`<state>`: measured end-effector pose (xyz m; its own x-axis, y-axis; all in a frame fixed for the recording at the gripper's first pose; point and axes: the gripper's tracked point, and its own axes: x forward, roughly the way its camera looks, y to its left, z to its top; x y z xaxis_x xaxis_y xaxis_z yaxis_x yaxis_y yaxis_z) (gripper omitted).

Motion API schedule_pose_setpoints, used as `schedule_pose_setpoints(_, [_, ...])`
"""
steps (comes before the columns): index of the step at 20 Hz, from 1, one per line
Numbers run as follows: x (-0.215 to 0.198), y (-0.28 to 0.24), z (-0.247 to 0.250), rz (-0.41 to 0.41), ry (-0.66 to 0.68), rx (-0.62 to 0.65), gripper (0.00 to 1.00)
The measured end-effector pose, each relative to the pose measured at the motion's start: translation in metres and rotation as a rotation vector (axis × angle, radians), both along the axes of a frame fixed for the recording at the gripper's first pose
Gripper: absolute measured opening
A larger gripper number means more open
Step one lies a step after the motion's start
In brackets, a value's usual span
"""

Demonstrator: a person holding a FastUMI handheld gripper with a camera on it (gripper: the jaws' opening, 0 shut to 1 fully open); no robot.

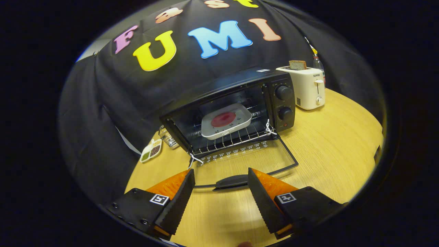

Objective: Open the toaster oven, put the food inside, and close the toaster oven door.

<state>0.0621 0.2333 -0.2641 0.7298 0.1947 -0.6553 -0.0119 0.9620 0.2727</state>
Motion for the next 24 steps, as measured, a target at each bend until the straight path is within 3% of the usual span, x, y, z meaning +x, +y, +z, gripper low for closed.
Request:
schedule_pose_setpoints(10, [-0.019,-0.019,-0.068,0.088,0.185,-0.243,0.98])
schedule_pose_setpoints(16, [-0.013,-0.015,-0.095,0.057,0.276,-0.251,0.99])
schedule_pose_setpoints(24, [-0.005,-0.013,-0.096,0.053,0.242,-0.314,0.98])
